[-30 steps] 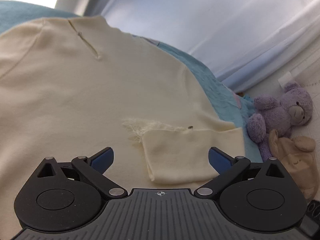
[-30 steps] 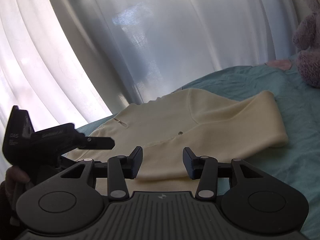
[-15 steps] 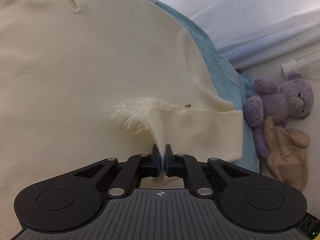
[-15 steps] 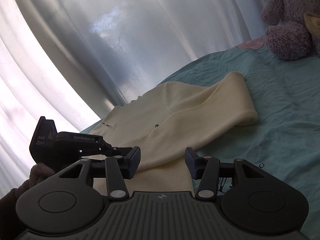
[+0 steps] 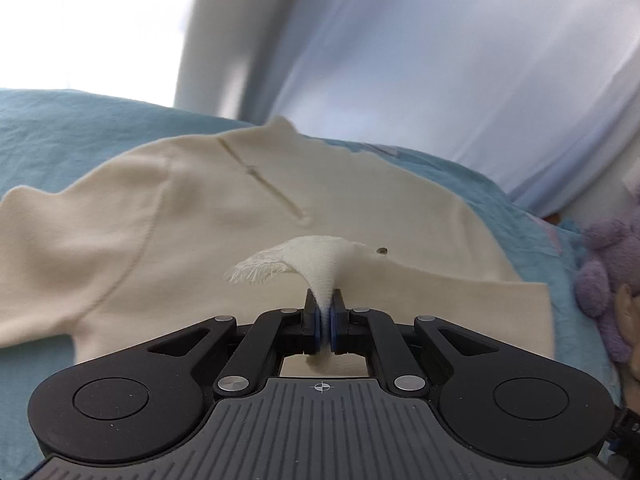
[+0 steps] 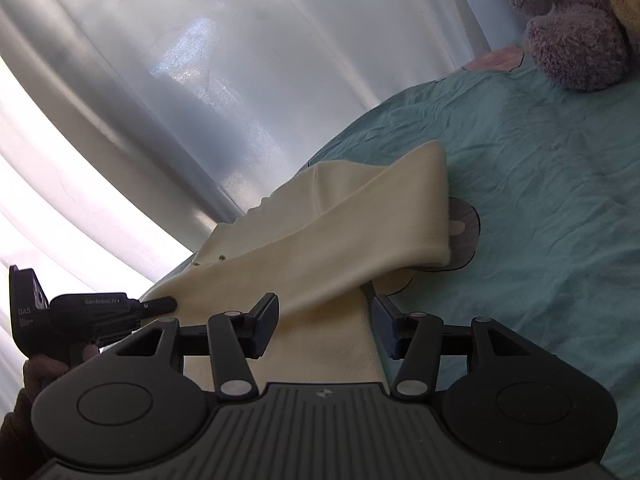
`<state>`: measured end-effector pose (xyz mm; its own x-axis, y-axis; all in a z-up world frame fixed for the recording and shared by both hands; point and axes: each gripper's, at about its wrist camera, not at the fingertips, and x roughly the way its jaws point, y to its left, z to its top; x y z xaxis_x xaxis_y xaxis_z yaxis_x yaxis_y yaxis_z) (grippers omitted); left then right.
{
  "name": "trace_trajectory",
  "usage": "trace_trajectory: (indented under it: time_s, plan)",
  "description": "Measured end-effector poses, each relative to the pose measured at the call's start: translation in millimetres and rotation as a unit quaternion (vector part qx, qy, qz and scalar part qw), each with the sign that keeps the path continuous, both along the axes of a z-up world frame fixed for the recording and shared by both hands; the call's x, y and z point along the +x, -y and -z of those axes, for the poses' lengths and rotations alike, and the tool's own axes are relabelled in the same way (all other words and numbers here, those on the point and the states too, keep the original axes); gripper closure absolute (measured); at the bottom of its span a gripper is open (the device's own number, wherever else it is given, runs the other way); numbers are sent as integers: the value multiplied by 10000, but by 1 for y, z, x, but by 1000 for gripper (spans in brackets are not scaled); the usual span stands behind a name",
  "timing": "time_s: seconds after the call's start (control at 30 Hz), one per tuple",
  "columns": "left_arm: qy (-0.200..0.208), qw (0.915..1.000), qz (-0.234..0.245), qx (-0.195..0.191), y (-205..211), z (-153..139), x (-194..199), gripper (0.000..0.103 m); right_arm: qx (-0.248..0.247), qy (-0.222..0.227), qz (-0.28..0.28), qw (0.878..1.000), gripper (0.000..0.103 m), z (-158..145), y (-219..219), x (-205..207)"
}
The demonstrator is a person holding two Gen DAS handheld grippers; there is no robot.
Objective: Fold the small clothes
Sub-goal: 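Carry the sleeve across the sweater body with the right gripper while the left gripper pinches the cuff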
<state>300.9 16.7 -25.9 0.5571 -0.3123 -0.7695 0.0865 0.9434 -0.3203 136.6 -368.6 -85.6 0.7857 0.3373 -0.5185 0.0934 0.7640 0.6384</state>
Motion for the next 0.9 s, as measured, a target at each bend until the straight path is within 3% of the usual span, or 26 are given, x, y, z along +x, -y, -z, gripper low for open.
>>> trace_trajectory:
  time_s: [0.1, 0.17, 0.23, 0.33, 0.4, 0.53, 0.63, 0.73, 0.9]
  plan:
    - [-118, 9996, -243, 128, -22, 14, 4, 97, 73, -64, 1, 10000, 51, 4, 1, 10]
    - [-214, 9995, -170, -183, -31, 23, 6, 96, 118, -122, 12, 9999, 51, 6, 4, 17]
    - [-244, 9988, -153, -391, -35, 30, 7, 87, 167, -190, 0, 9997, 51, 8, 6, 24]
    - [-267, 9975, -258, -603, -39, 36, 13, 97, 395, -258, -96, 9988, 50, 8, 8, 34]
    - [-147, 9972, -369, -635, -41, 33, 15, 97, 536, -329, -151, 9979, 49, 9, 9, 40]
    - [498, 9960, -469, -569, -46, 8, 9, 97, 627, -398, -167, 9971, 49, 10, 5, 49]
    - [732, 9956, -543, -239, -53, -2, 11, 97, 755, -403, -131, 9962, 49, 13, 1, 53]
    - [648, 9950, -751, 151, -63, 1, 14, 97, 782, -462, -98, 9958, 49, 16, -4, 57]
    - [550, 9939, -948, 75, -83, 7, 13, 97, 780, -474, -33, 9958, 54, 19, -9, 62]
